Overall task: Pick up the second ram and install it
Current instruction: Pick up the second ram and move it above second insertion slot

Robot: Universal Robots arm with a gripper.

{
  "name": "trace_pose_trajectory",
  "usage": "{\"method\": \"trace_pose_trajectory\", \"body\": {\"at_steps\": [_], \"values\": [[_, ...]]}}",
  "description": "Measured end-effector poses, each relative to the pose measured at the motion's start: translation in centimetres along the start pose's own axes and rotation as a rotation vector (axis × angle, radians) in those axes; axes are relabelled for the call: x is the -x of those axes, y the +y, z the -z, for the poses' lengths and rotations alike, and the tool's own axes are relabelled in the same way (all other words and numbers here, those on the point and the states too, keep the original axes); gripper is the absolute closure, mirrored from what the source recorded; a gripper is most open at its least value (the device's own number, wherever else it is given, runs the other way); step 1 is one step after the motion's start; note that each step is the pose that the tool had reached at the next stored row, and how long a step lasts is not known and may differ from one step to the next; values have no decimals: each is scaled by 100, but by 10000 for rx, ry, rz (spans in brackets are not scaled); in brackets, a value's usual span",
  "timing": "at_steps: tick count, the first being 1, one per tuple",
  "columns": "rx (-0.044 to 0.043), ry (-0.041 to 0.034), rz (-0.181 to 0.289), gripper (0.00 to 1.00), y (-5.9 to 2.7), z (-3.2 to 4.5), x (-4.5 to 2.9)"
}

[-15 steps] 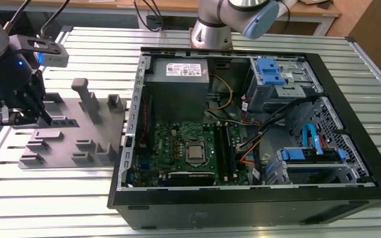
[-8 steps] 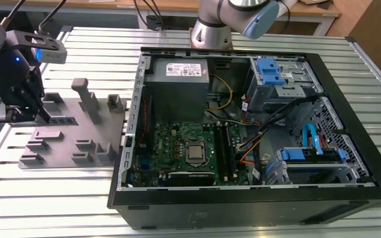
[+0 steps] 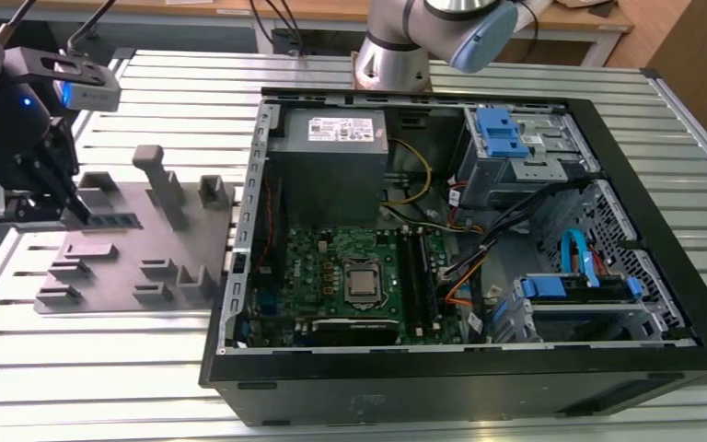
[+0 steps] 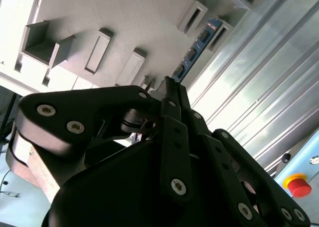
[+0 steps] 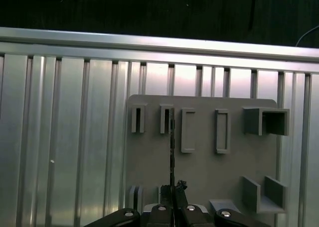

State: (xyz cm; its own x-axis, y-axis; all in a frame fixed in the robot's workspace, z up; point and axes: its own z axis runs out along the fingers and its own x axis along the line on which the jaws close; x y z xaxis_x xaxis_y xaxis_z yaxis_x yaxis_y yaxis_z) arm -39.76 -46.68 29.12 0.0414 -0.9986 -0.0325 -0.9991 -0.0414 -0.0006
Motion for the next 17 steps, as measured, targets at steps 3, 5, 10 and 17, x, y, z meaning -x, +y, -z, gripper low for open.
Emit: {"method": "trace_pose_trajectory", "body": {"at_steps": [3, 5, 10, 17], "values": [[0, 0, 0, 87, 0, 24, 1], [1, 0, 0, 87, 0, 44, 1], [0, 0, 0, 87, 0, 109, 4], [1, 0, 0, 87, 0, 182, 6]]}}
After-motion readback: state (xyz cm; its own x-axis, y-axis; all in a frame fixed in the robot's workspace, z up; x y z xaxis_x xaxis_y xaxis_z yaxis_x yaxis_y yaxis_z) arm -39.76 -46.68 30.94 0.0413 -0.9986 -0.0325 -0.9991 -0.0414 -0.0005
